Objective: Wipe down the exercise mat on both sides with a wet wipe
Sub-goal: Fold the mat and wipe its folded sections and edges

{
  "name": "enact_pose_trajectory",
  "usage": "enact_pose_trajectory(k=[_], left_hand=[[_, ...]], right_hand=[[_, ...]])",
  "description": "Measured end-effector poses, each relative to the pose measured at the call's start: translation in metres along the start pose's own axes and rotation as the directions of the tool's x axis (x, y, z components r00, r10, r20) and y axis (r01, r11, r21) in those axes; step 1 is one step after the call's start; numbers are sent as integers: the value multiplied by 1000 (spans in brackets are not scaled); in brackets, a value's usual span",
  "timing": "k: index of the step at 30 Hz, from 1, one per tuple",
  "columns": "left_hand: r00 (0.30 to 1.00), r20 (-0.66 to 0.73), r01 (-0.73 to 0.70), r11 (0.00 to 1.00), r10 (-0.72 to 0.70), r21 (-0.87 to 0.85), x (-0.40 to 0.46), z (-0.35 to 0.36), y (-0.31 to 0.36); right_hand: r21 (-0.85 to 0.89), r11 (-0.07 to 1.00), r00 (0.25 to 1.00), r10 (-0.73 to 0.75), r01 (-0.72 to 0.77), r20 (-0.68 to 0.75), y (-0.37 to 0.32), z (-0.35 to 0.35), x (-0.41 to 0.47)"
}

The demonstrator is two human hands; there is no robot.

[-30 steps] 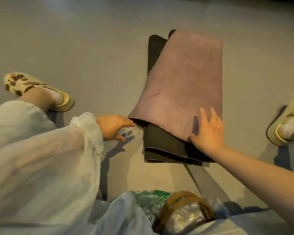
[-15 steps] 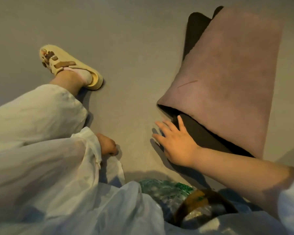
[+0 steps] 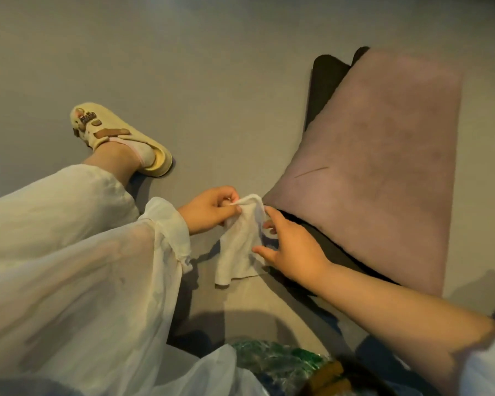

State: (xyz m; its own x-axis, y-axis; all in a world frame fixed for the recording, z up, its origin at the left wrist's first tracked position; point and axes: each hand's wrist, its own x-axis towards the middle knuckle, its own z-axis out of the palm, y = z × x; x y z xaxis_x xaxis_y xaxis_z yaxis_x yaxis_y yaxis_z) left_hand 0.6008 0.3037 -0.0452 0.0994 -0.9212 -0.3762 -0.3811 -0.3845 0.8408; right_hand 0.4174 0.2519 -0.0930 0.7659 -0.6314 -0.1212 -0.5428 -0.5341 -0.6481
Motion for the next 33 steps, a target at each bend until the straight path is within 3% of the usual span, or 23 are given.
enact_pose_trajectory(k=[2,5,8,11,14,15,16,17,18,20,22,27,30,33], left_hand=[[999,-42,-5,992,-1,-124,7,0,15],[994,-105,-3,963,-27,-271,18,4,31],[996,-91,-20,895,-23,-446,32,17,42],[999,9,-41,861,52,-507,51,34,49],[993,-100,-109,843,66,-526,72,39,48],[984,-165,-134,878,63,-460,78,39,42],[973,-214,-147,949,88,-279,84,39,33],[969,-195,-154,988,152,9,88,40,21],[977,-86,-161,937,196,309,93,43,8],[983,82,-175,689,166,703,101,52,-11],[977,77,-179,572,198,800,108,63,-12],[918,215,-355,447,334,821,109,72,1],[912,289,-377,322,291,868,98,74,17],[866,451,-497,274,216,824,76,100,32]], right_hand=[[198,973,987,138,-120,-82,2,-9,12],[391,909,950,239,-146,-201,5,-26,28],[718,683,953,289,-139,-90,2,-40,38],[647,751,948,286,-130,-142,9,-45,44],[635,745,860,447,-205,-246,24,-59,47],[663,714,826,502,-226,-259,31,-67,48],[677,694,790,547,-245,-275,39,-75,49],[685,682,759,581,-257,-294,46,-84,48],[700,666,728,610,-257,-312,53,-93,48],[747,615,666,671,-253,-326,67,-105,45],[766,584,615,716,-268,-331,76,-113,41],[755,572,536,767,-320,-353,92,-128,27],[746,589,478,775,-311,-413,99,-144,24],[714,639,432,752,-288,-498,98,-162,24]])
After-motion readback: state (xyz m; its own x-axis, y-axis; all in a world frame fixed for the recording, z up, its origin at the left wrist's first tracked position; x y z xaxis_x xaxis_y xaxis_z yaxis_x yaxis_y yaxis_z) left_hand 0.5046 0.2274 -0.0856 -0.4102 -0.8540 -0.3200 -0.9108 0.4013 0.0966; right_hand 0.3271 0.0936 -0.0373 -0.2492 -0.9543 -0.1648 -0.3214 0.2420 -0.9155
